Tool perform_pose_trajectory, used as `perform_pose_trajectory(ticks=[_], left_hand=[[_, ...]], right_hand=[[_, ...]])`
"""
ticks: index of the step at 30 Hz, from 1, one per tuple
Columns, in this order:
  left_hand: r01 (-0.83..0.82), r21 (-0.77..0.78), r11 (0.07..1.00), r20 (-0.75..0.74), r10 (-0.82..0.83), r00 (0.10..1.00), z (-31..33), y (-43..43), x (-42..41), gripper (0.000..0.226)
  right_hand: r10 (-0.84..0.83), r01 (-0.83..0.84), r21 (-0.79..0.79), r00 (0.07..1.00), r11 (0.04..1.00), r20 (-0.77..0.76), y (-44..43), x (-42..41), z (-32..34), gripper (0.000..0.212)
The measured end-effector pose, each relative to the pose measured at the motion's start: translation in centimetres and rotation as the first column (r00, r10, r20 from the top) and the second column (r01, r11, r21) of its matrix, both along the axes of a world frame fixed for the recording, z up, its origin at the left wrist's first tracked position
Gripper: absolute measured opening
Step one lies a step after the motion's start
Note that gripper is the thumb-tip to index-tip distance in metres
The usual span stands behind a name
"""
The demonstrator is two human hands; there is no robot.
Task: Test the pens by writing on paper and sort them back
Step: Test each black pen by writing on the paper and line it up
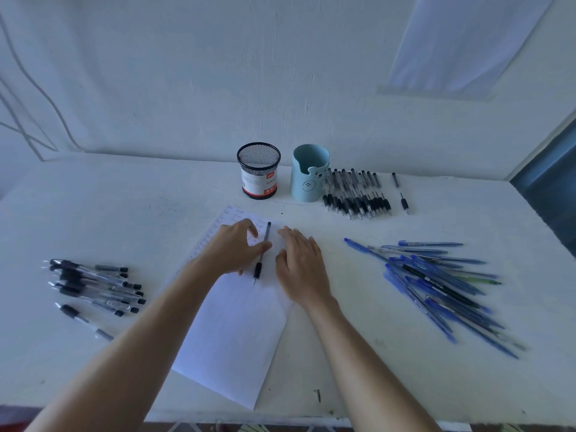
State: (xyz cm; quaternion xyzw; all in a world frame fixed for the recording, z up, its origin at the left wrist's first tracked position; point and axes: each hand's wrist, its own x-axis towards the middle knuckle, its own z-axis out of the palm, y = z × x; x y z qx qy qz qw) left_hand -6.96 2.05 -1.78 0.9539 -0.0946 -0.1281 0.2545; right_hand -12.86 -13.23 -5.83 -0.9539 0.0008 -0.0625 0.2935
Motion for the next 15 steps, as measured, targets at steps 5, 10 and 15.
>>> perform_pose_trajectory(ticks=[5,10,15], left_hand=[[-0.118,-0.027,0.993,0.275,0.121,0.954,-1.0,1.5,0.9,0.019],[-0.061,0.182,0.981,0.269,0.01,0.963,-3.2,2.7,1.4,0.048],[-0.057,0.228,0.972,0.283,-0.01,0.959,-3.7,2.5,1.3,0.048]], right_hand=[[-0.008,0.007,0.012,1.0,1.0,0.017,0.1,0.0,-0.1,0.06],[0.056,-0.057,-0.128,0.998,0.99,-0.011,0.1,0.2,-0.1,0.049],[0.033,-0.038,-0.093,0.998,0.995,-0.052,0.3,0.4,0.0,0.045]])
